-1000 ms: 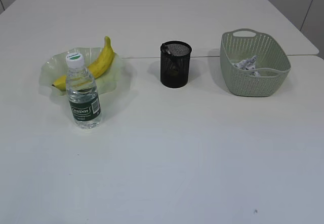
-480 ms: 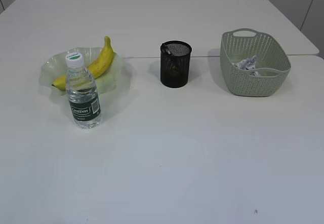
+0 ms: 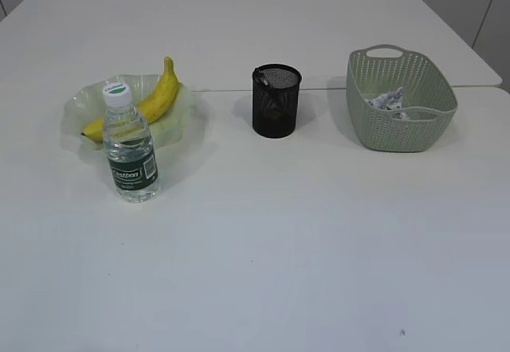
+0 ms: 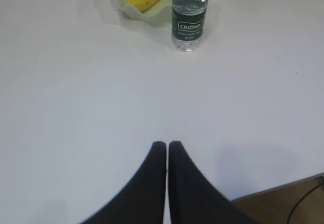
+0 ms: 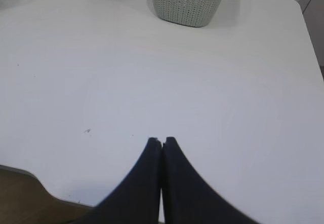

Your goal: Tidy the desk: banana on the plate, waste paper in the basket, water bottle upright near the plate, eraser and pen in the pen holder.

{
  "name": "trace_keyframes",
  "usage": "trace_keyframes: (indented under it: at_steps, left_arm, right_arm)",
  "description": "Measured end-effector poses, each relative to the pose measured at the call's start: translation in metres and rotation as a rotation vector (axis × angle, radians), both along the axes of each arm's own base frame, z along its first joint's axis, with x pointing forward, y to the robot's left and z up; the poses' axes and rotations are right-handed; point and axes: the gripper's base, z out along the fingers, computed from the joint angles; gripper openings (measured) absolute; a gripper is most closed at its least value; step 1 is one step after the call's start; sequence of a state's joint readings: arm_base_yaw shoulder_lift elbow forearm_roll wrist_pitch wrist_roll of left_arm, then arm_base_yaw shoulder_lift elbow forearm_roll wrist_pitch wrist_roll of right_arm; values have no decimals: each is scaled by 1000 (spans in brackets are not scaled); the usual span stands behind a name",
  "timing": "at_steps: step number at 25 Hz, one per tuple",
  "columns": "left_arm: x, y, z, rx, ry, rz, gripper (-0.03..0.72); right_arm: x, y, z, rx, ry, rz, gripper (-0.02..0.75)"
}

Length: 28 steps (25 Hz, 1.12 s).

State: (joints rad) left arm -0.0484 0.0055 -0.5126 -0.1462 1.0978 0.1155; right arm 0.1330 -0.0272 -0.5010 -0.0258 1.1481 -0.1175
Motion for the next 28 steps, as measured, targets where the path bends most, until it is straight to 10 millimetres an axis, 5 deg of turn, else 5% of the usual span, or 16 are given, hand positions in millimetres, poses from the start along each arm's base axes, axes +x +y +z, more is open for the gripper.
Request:
trace_keyframes:
  at_steps: [28]
  left_arm:
    - [1, -3, 0, -24, 0, 95, -24]
  right_arm:
    - [0, 1, 0, 0, -1, -85, -11]
